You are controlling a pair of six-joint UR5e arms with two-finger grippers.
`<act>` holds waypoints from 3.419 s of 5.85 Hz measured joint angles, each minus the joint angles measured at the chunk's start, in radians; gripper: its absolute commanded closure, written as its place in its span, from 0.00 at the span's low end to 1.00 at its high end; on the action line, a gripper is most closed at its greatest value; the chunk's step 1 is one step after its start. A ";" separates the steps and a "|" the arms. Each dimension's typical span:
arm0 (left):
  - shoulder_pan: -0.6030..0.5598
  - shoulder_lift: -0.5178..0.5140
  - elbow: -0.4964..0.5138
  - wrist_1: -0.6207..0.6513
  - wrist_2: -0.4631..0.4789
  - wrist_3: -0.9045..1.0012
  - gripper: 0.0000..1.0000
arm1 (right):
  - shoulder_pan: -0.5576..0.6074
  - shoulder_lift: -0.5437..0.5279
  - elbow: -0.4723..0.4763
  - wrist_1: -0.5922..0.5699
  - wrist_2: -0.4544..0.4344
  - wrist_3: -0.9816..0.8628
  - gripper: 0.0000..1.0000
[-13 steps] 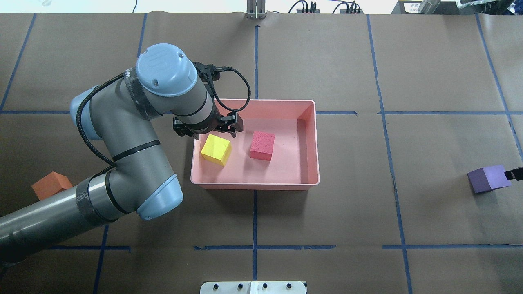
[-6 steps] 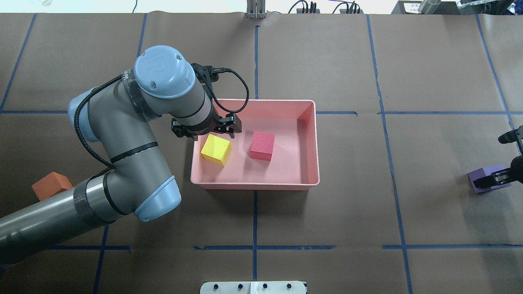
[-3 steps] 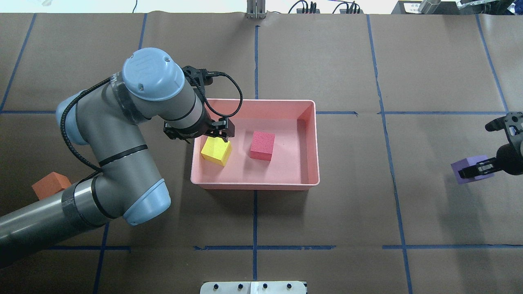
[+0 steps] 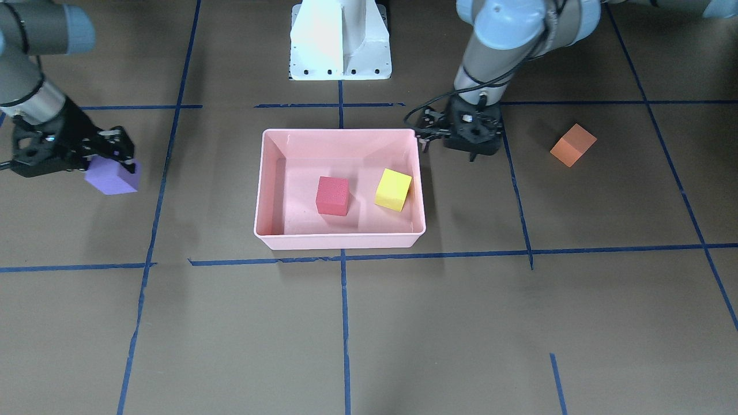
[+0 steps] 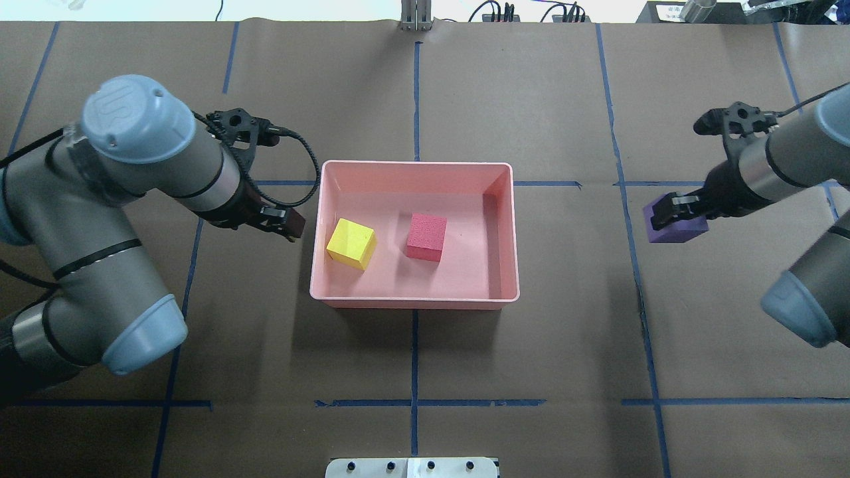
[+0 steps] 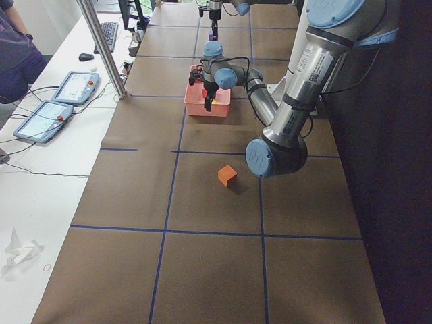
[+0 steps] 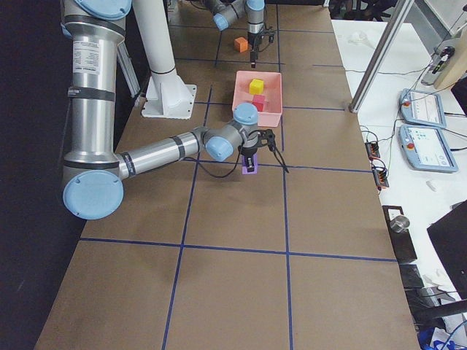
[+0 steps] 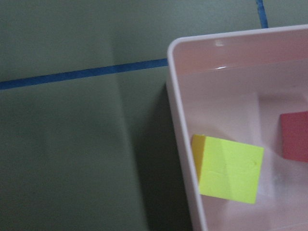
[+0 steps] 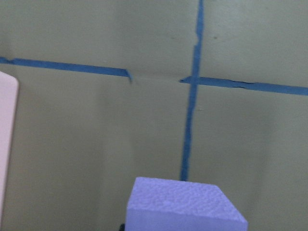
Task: Place blocks into pink bin with both arms
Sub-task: 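Carry the purple cube into the bin and release it with the right gripper, then grasp the orange cube with the left gripper while the right gripper withdraws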
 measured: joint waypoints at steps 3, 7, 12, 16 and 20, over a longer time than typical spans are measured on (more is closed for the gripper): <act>-0.167 0.270 -0.092 -0.025 -0.058 0.339 0.00 | -0.189 0.381 -0.018 -0.296 -0.112 0.321 0.54; -0.206 0.604 -0.124 -0.376 -0.071 0.193 0.00 | -0.336 0.509 -0.092 -0.331 -0.266 0.481 0.00; -0.155 0.673 -0.022 -0.647 -0.077 0.556 0.00 | -0.331 0.452 -0.012 -0.333 -0.268 0.369 0.00; -0.090 0.634 0.080 -0.676 -0.106 0.586 0.00 | -0.322 0.431 -0.007 -0.332 -0.266 0.365 0.00; -0.042 0.582 0.166 -0.673 -0.117 0.570 0.38 | -0.321 0.415 0.001 -0.329 -0.265 0.365 0.00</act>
